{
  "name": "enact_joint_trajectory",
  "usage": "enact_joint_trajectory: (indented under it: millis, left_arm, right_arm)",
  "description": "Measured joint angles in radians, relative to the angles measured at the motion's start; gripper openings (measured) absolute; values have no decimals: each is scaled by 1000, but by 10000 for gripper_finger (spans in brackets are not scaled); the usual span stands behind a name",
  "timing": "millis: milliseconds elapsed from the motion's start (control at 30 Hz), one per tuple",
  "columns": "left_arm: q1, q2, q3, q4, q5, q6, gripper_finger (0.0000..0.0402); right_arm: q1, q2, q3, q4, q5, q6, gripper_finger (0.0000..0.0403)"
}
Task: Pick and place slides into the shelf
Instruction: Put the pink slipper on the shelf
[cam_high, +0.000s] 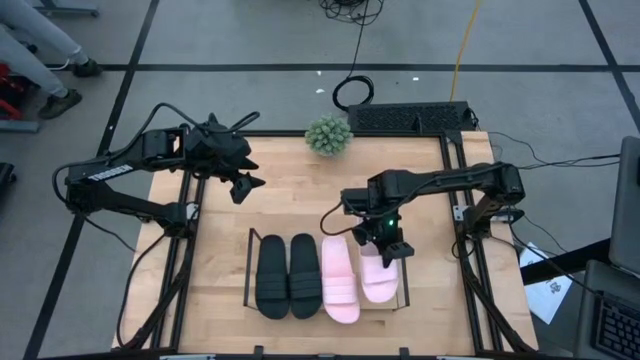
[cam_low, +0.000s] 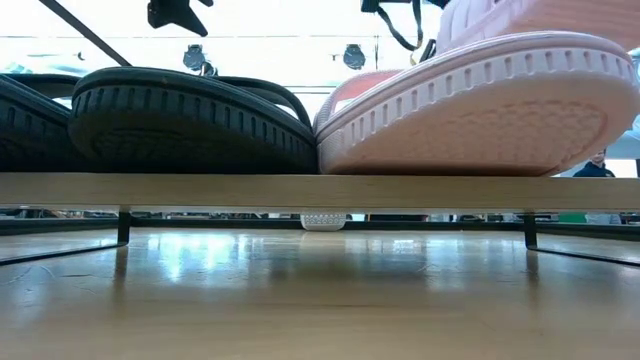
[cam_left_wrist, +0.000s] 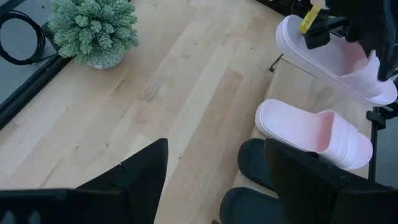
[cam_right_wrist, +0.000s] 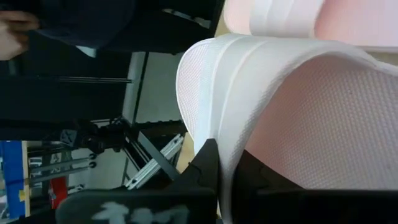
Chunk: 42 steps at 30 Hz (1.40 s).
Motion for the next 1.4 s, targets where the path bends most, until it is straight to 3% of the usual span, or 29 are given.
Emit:
enact_joint_trajectory:
  millis: [400,1400]
  left_arm:
    - [0,0,0,0,0,-4,267]
    - [0,0,0,0,0,1,267]
  right_arm:
    - [47,0,-123,200,-49,88,0]
    - [74,0,-322,462,-154,202,0]
